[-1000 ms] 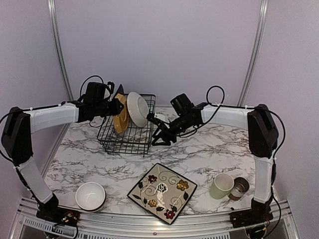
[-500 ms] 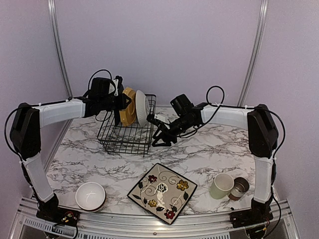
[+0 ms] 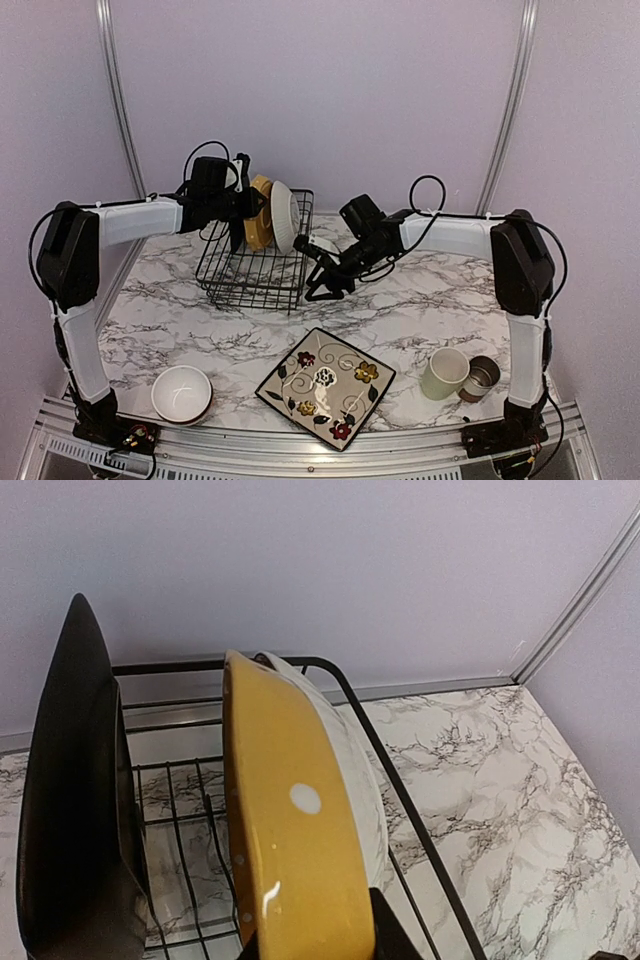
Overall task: Load the mixed dishes into the dish rack
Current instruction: Insert the plate into the dish rack.
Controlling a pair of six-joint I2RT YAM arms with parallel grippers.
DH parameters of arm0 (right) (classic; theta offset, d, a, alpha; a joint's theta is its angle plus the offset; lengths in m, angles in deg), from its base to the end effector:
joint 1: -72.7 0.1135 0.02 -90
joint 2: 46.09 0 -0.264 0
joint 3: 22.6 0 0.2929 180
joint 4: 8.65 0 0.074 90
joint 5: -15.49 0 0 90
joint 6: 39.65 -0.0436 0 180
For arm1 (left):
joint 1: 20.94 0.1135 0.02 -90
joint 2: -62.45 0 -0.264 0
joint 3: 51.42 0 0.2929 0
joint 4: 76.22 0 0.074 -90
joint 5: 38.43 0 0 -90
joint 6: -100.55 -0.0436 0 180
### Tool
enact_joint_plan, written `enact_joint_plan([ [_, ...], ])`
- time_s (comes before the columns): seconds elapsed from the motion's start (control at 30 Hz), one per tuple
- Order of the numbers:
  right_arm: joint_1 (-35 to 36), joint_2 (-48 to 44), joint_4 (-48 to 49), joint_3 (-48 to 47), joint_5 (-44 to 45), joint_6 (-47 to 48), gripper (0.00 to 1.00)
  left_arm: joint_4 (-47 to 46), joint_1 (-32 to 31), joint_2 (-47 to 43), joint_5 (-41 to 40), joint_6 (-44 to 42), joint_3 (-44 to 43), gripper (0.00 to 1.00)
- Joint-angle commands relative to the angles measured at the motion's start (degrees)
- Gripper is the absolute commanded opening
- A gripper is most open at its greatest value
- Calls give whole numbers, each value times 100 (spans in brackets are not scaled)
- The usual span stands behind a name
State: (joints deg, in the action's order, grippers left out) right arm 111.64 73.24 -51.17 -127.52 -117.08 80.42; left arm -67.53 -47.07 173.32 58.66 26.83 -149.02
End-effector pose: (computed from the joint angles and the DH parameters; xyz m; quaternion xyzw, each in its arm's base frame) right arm 0.3633 0.3315 0.1818 -0.5911 0.6776 0.3675 0.2375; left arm 0.4536 -0.2285 0.2491 0.1055 0.8212 -0.2498 0.5021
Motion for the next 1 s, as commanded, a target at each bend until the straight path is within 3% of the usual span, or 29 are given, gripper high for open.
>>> enact_joint_plan([
  [0.0,69,138,-120,-205,-118,-6,55,-1443,-76,-420,458,225,-200,0],
  [0.53,66,248,-190,-283,-102,-27,55,-2290,-84,-220,581,643,-221,0],
  [0.97,70,335,-178,-346,-61,-49,55,-2446,-85,452,606,827,-481,0],
])
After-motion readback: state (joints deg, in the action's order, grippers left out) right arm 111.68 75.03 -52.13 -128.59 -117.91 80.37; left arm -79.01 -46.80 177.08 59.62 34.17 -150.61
